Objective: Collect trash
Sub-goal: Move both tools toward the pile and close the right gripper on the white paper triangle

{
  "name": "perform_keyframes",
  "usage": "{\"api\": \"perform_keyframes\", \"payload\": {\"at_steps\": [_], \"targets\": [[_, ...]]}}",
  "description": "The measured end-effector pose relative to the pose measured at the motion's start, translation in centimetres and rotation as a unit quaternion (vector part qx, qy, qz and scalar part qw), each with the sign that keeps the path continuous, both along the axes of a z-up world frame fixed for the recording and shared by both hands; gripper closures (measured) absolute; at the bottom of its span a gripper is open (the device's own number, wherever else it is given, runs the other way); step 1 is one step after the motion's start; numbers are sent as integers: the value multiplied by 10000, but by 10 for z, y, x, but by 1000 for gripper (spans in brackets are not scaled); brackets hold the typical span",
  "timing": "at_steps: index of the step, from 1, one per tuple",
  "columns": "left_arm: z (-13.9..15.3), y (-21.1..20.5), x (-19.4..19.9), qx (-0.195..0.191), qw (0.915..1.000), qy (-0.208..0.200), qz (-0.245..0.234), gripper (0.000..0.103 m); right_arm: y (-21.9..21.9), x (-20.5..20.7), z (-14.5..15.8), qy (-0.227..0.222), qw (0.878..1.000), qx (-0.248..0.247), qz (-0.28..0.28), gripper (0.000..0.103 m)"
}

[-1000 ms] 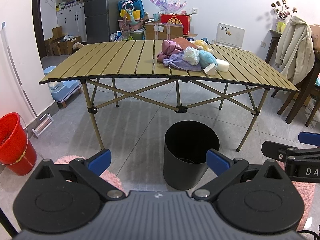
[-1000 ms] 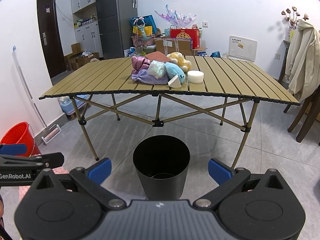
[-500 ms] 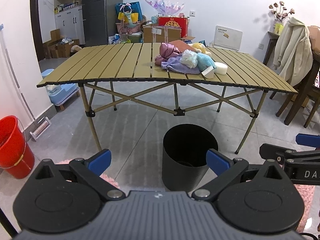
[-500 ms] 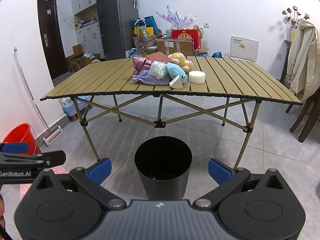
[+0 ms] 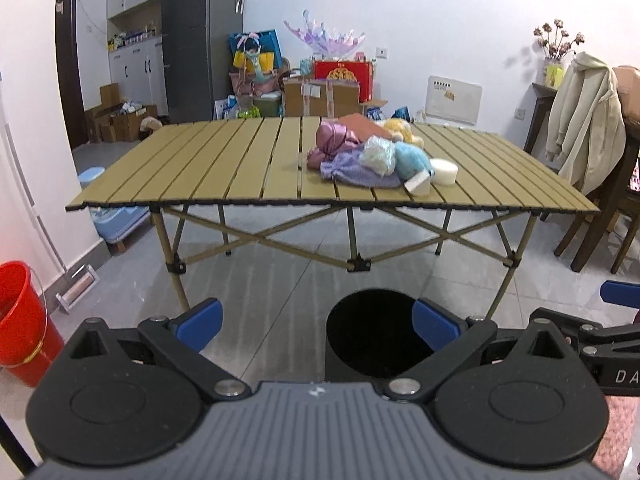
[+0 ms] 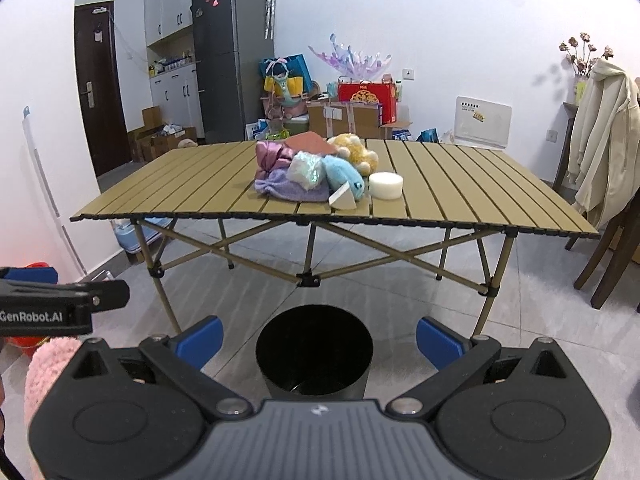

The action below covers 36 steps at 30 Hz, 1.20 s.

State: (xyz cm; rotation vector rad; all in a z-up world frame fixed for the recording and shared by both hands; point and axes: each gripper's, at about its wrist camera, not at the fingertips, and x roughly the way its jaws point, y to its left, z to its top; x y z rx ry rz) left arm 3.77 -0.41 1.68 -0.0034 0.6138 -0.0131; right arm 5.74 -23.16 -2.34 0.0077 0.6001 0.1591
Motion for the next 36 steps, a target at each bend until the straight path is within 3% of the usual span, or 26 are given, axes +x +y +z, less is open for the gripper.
{"api": "perform_keyframes", "payload": {"at_steps": [16, 23, 30, 36], "targets": [[4, 0, 47, -83, 9995, -311, -23, 0, -11, 49, -2, -258, 9995, 140, -142, 0], [4, 0, 80, -111, 9991, -417, 30, 0, -17, 80, -5, -530, 9974, 485, -6, 0], [-3, -1, 124, -220, 9987, -440, 104, 0, -14, 123, -13, -850, 9953, 453, 59, 0], [-12, -1, 164, -250, 9979, -553, 233, 0, -6, 170, -29, -1038, 9944, 118, -147, 0]]}}
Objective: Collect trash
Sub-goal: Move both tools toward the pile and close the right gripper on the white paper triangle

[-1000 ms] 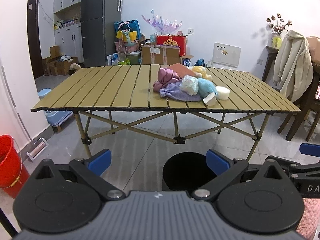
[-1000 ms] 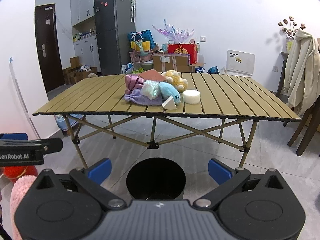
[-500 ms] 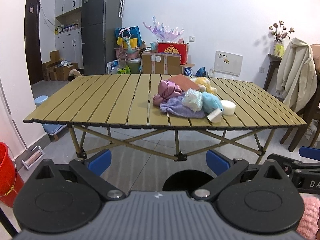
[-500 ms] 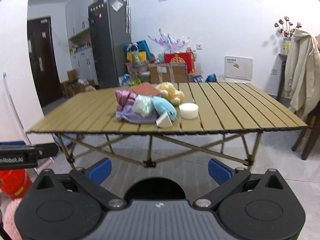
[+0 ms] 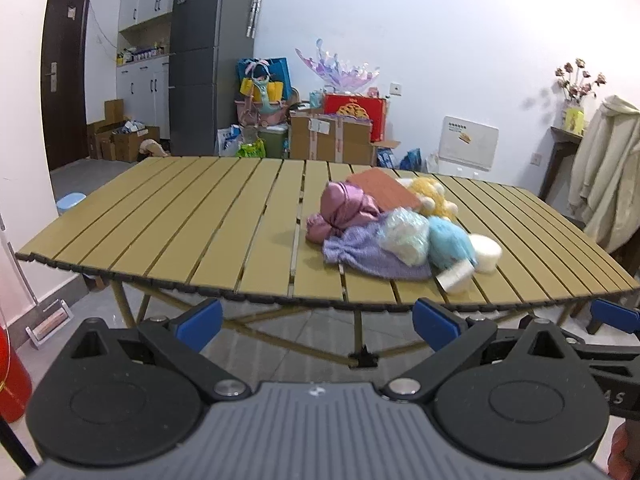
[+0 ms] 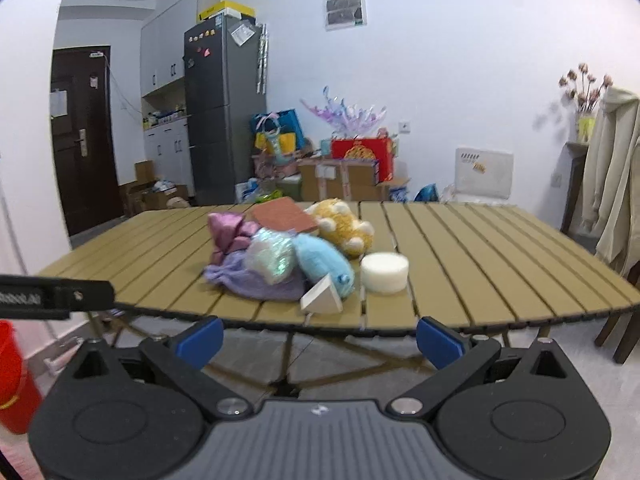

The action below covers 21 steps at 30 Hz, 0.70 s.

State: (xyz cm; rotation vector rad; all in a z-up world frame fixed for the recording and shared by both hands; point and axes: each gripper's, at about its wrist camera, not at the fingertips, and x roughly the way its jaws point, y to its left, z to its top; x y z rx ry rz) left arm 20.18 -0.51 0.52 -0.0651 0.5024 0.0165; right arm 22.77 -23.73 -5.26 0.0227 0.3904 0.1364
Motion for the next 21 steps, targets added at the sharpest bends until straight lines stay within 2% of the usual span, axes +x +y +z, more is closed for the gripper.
{"api": "perform_keyframes", "payload": {"at_steps": [6, 10, 12, 14, 17, 21], "targets": [[-11, 3, 38, -134, 9997, -125, 176, 0, 3, 49, -19, -222, 9996, 158, 14, 0], [-14, 6, 66, -293, 9992, -78, 271, 0, 10, 76, -29, -472, 9988, -80, -48, 0], [-14, 7, 77, -330, 9988, -143, 327, 0, 10, 91, -37, -406, 9991, -129, -82, 0], [-17, 6, 83, -303, 9989, -219, 287, 0, 8, 106, -43, -233, 9997, 55, -7, 0], [-23, 1, 93, -162, 9992, -268, 257, 0, 11, 120, -57, -100, 9999, 36, 100, 4], [-35, -6, 98, -65, 9995, -296, 119, 0, 23, 131, -69, -38, 9996, -252, 90, 18]]}}
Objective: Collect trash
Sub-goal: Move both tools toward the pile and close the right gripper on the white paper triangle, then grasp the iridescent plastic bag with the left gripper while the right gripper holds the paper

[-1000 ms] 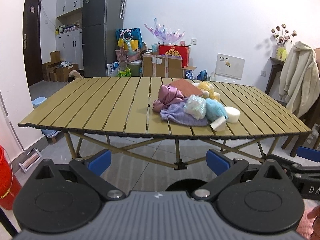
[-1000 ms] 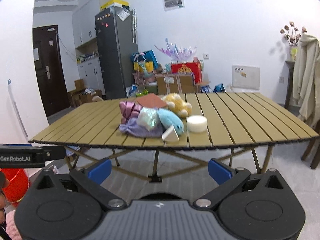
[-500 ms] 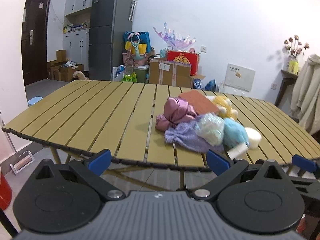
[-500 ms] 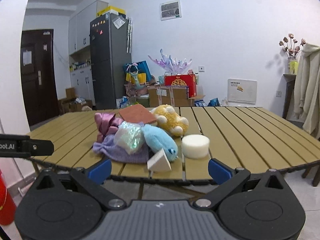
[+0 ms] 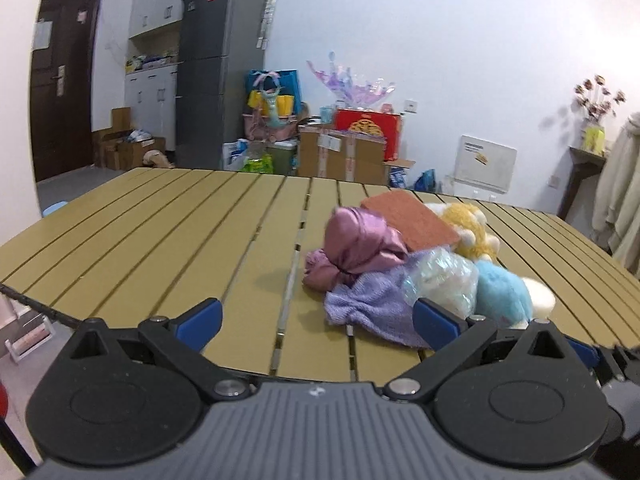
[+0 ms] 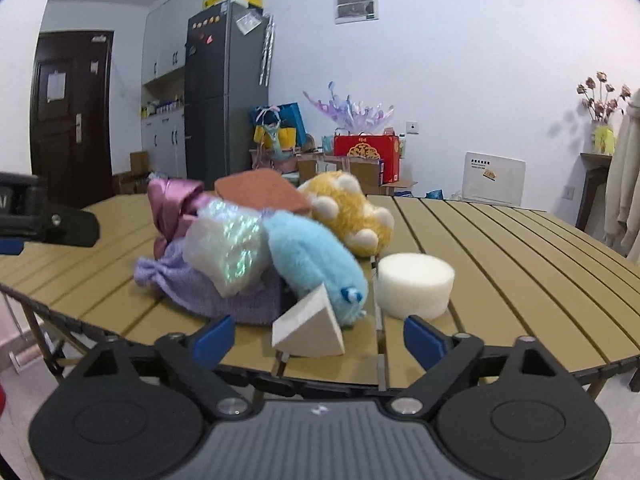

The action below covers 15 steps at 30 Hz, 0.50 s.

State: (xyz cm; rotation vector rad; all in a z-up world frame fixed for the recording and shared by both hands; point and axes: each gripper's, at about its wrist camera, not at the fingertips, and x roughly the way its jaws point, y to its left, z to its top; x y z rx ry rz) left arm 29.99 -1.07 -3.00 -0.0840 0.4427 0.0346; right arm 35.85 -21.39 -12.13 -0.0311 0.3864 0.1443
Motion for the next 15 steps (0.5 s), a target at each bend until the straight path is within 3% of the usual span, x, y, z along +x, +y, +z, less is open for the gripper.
{"api": "perform_keyframes", "payload": {"at_steps": [3, 5, 7, 10, 15], "targets": [[-5, -2, 1, 32, 9999, -1, -104, 0, 7, 4, -3, -13, 10000, -68, 24, 25], [-6, 0, 1, 15, 9999, 1, -154, 0, 7, 5, -3, -4, 10000, -96, 24, 36], [-7, 2, 1, 0, 9999, 21, -154, 0, 10, 8, -3, 53, 9999, -86, 65, 59], [-10, 7, 1, -16, 9999, 49, -146, 0, 13, 8, -4, 58, 9999, -149, 45, 67], [-14, 9, 3, -27, 9998, 118, -155, 0, 11, 7, -3, 41, 9999, -103, 55, 70]]}}
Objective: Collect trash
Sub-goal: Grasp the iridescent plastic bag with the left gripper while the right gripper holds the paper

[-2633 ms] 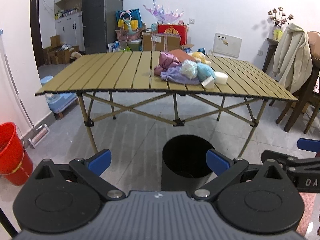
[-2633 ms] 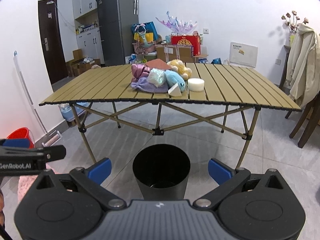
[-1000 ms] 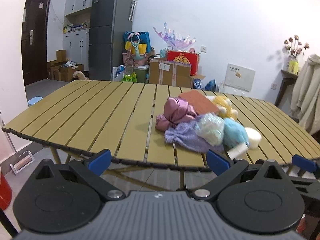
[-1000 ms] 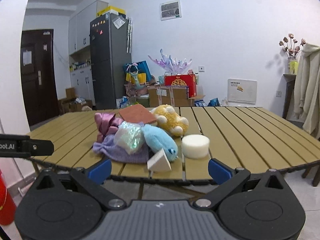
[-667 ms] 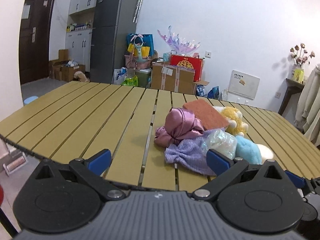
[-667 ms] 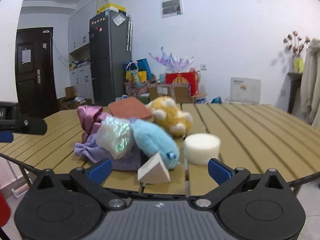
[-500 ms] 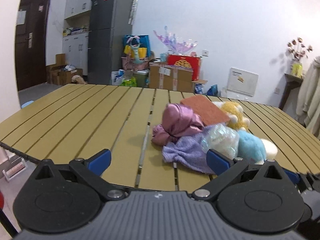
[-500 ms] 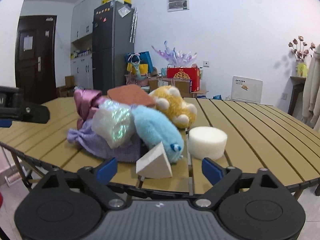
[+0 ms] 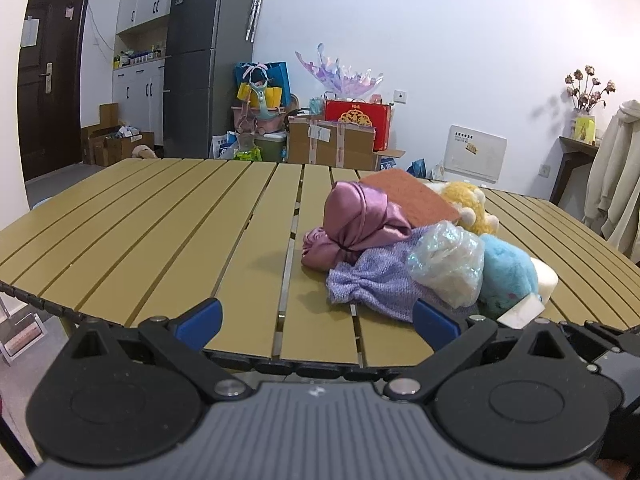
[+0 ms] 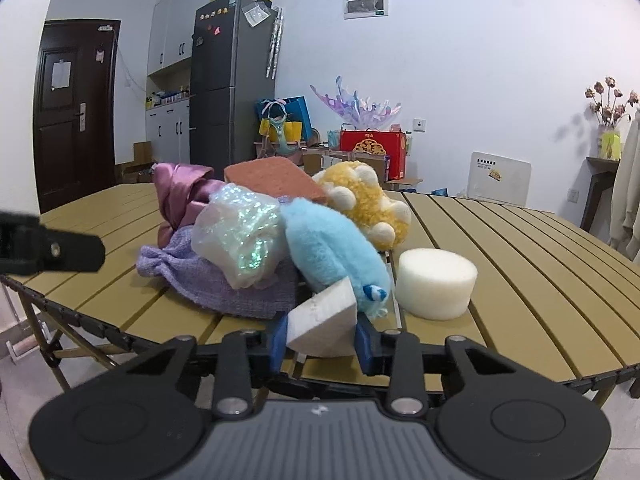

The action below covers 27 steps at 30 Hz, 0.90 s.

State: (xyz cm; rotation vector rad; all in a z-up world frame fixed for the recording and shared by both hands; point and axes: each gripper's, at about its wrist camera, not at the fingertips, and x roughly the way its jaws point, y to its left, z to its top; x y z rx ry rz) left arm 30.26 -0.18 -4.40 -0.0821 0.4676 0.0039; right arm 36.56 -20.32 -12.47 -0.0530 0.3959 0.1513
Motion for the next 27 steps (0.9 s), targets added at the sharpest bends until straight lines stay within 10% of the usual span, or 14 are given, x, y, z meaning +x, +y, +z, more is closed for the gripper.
{"api": "perform_keyframes", "payload": {"at_steps": [27], "targets": [[-5, -77, 38, 489, 9971, -159, -567, 0, -57, -13, 18, -175, 9984, 444, -302, 72]]}}
